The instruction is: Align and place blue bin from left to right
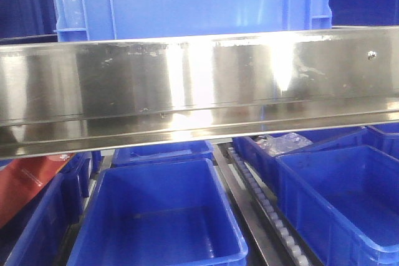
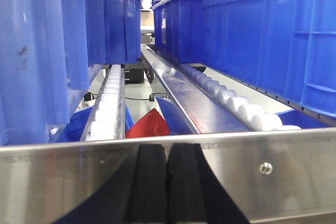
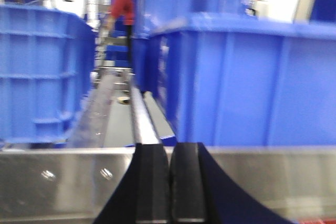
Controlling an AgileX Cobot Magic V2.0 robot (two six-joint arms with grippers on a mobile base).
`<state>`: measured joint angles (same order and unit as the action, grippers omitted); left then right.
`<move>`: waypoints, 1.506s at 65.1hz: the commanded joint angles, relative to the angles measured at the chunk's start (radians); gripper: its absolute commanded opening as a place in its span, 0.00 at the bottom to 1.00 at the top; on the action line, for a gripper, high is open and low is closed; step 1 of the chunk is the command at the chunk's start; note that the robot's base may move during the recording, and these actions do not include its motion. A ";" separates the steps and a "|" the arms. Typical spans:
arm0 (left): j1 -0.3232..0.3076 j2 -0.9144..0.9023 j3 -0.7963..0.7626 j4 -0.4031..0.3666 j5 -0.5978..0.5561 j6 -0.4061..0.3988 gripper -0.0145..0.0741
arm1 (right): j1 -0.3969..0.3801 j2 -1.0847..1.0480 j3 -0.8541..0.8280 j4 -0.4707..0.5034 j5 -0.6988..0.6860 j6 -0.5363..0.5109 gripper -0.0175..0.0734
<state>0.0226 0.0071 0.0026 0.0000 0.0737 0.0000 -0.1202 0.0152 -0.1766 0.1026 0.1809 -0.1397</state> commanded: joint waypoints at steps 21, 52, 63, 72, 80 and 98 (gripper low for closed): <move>0.001 -0.007 -0.003 -0.005 -0.017 0.000 0.04 | -0.049 -0.015 0.177 0.013 -0.128 0.073 0.12; 0.001 -0.007 -0.003 -0.005 -0.017 0.000 0.04 | -0.049 -0.015 0.177 0.011 -0.127 0.073 0.12; 0.001 -0.007 -0.003 -0.005 -0.017 0.000 0.04 | -0.049 -0.015 0.177 0.011 -0.127 0.073 0.12; 0.001 -0.007 -0.003 -0.005 -0.017 0.000 0.04 | -0.049 -0.015 0.177 0.011 -0.127 0.073 0.12; 0.001 -0.007 -0.003 -0.005 -0.017 0.000 0.04 | -0.049 -0.015 0.177 0.011 -0.127 0.073 0.12; 0.001 -0.007 -0.003 -0.005 -0.017 0.000 0.04 | -0.049 -0.015 0.177 0.011 -0.129 0.073 0.12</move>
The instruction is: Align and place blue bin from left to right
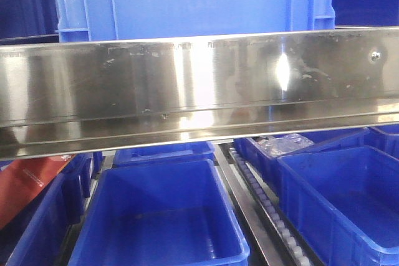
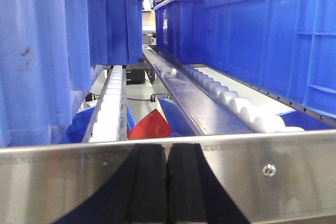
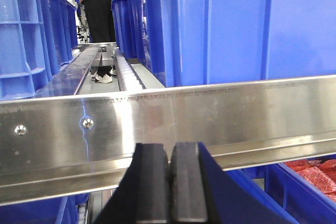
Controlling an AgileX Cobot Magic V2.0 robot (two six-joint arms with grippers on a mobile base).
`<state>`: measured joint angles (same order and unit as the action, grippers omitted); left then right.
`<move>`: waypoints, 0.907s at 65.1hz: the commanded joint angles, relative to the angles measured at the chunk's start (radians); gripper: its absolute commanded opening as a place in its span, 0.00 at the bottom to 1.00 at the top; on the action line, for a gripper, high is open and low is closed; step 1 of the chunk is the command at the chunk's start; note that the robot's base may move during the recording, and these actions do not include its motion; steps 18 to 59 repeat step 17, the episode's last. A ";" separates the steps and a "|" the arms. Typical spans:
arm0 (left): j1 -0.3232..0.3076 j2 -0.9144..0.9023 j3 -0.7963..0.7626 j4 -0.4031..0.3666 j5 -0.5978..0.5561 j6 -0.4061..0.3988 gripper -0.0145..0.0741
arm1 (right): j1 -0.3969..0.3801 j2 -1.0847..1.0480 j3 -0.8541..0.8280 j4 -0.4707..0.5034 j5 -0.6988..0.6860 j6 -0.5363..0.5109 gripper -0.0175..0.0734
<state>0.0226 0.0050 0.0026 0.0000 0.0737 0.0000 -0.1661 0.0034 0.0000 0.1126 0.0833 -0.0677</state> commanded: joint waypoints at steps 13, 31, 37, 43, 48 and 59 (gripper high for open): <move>0.001 -0.005 -0.003 -0.005 -0.017 0.000 0.04 | -0.003 -0.003 0.000 0.001 -0.031 0.001 0.12; 0.001 -0.005 -0.003 -0.005 -0.017 0.000 0.04 | -0.003 -0.003 0.000 0.001 -0.031 0.001 0.12; 0.001 -0.005 -0.003 -0.005 -0.017 0.000 0.04 | -0.003 -0.003 0.000 0.001 -0.031 0.001 0.12; 0.001 -0.005 -0.003 -0.005 -0.017 0.000 0.04 | -0.003 -0.003 0.000 0.001 -0.031 0.001 0.12; 0.001 -0.005 -0.003 -0.005 -0.017 0.000 0.04 | -0.003 -0.003 0.000 0.001 -0.031 0.001 0.12; 0.001 -0.005 -0.003 -0.005 -0.017 0.000 0.04 | -0.003 -0.003 0.000 0.001 -0.031 0.001 0.12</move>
